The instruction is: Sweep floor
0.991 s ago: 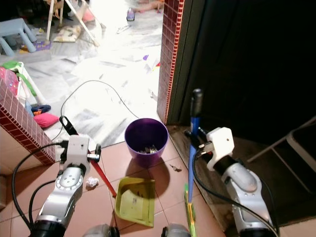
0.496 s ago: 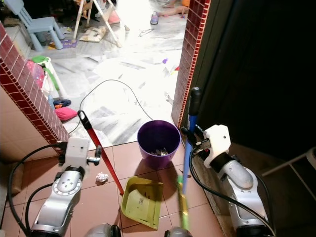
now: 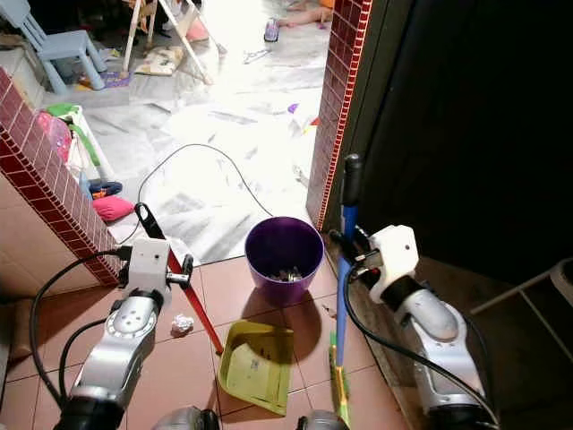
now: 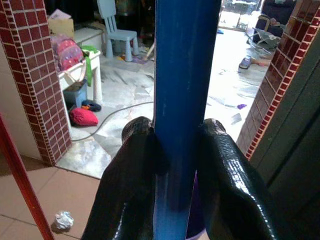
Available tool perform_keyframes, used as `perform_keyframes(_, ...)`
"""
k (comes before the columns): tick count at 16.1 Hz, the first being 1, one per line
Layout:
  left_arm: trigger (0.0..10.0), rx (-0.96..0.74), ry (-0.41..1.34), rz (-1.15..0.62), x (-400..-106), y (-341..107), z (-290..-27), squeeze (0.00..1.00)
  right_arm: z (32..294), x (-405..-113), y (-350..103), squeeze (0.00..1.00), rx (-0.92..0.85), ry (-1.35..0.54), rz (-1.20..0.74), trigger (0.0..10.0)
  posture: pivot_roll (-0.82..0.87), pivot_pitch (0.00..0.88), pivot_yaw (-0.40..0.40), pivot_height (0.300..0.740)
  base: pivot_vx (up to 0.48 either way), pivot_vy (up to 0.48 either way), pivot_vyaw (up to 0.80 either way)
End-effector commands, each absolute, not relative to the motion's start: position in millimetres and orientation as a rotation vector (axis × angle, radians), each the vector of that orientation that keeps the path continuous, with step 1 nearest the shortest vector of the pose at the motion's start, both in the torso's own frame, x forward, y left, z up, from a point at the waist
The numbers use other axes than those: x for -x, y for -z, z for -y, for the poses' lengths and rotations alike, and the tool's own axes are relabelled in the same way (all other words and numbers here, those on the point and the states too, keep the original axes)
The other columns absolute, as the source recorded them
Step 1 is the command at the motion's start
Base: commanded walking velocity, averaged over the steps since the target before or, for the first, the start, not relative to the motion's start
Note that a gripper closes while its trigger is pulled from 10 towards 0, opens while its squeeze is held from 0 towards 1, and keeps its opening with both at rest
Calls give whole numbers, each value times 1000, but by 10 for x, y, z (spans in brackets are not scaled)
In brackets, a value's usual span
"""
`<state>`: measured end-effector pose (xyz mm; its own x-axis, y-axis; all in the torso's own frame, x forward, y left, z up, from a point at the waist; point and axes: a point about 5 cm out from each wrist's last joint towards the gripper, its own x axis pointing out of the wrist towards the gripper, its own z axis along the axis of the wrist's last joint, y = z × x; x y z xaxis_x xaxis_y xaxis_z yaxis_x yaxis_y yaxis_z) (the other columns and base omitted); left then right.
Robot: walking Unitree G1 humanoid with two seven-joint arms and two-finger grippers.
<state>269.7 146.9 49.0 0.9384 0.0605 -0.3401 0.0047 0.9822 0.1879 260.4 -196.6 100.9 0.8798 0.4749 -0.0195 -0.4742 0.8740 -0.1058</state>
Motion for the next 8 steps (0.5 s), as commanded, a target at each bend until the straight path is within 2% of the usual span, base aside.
perform_keyframes(1,10000,-179,-55,-357,-2725,-468,-1497,0,2026,-2615,-1147,0,136,-489,57,10000,-226,0,-45,740,0,0,0)
perform_keyframes(8,10000,-56,-66,-270,-2985,-466,-1448,0,2064,-2607,-1205,0,160,-504,57,10000,-259,6,-62,740,0,0,0)
